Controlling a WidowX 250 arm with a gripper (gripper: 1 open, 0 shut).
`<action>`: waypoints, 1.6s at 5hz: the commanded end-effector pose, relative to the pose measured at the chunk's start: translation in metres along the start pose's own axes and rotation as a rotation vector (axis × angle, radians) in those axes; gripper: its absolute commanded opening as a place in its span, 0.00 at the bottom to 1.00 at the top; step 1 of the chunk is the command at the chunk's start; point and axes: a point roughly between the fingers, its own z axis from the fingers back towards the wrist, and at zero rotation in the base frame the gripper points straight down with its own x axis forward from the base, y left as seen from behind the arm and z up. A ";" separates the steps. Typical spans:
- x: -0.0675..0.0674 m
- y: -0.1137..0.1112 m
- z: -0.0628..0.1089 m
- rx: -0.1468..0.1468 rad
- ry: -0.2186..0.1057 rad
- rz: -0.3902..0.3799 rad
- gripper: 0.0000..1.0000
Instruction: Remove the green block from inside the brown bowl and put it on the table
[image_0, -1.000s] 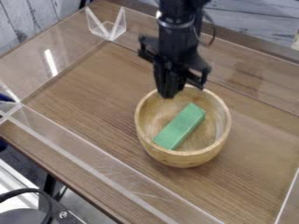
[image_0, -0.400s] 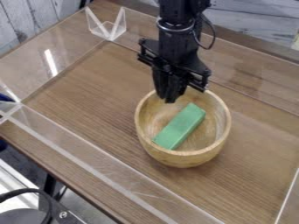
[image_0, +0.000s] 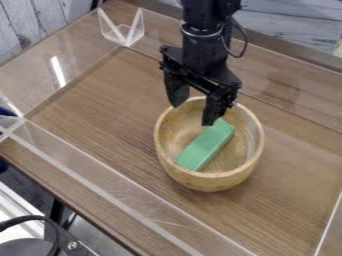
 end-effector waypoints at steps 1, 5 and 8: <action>0.008 -0.001 -0.001 0.004 -0.025 -0.015 1.00; 0.012 -0.021 -0.046 -0.001 0.030 -0.103 1.00; 0.016 -0.029 -0.054 -0.010 0.044 -0.129 0.00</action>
